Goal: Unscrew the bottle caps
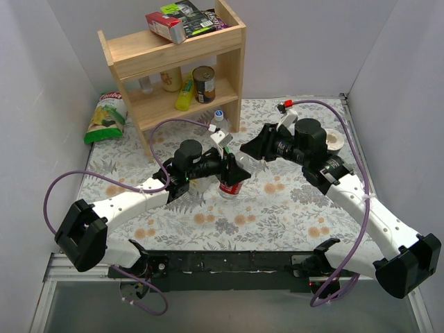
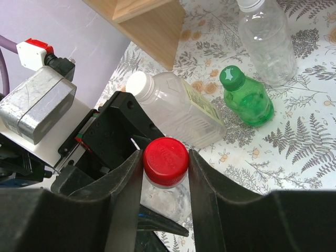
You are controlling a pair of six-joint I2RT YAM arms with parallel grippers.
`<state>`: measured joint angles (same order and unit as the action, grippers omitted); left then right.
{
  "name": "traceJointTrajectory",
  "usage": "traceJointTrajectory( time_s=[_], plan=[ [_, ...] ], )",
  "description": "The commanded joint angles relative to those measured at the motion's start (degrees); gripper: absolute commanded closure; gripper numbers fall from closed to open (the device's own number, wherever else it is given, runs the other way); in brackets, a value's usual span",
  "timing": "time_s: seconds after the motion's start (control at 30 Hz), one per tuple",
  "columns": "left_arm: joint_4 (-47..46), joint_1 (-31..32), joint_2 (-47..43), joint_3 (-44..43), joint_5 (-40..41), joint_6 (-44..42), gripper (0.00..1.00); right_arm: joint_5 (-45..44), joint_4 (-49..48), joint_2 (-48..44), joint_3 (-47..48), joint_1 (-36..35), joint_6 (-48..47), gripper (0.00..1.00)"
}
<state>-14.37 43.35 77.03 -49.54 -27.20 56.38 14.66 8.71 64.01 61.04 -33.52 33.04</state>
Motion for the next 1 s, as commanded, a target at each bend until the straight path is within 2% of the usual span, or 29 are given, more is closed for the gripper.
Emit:
traceJointTrajectory(
  time_s=[0.0, 0.07, 0.1, 0.2, 0.53, 0.8, 0.97],
  plan=[
    [-1.6, 0.7, -2.9, -0.1, 0.4, -0.4, 0.64, 0.8, -5.3, -0.5, -0.5, -0.2, 0.9, 0.62],
    [-1.5, 0.7, -2.9, 0.0, 0.5, -0.5, 0.64, 0.8, -6.1, -0.6, -0.7, -0.3, 0.9, 0.71],
    [-1.6, 0.8, -2.9, 0.0, 0.4, -0.5, 0.64, 1.2, -6.3, -0.7, -1.0, -0.2, 0.9, 0.81],
    [-1.9, 0.8, -2.9, 0.1, 0.0, -0.4, 0.64, 3.0, -7.7, -0.6, -1.4, -0.3, 0.6, 0.99],
    [-6.4, 0.7, -5.8, 1.7, -6.2, -1.6, 0.66, 14.4, -15.7, -1.8, -4.3, 1.4, -2.4, 0.99],
    [-14.6, 0.7, -7.1, 3.2, -20.3, 0.0, 0.66, 26.3, -18.6, -2.6, -4.3, 2.9, -6.7, 0.99],
    [-22.4, 0.7, -7.0, 4.9, -28.7, 5.6, 0.66, 35.5, -21.1, -3.6, -4.9, 3.2, -8.5, 0.99]
  ],
)
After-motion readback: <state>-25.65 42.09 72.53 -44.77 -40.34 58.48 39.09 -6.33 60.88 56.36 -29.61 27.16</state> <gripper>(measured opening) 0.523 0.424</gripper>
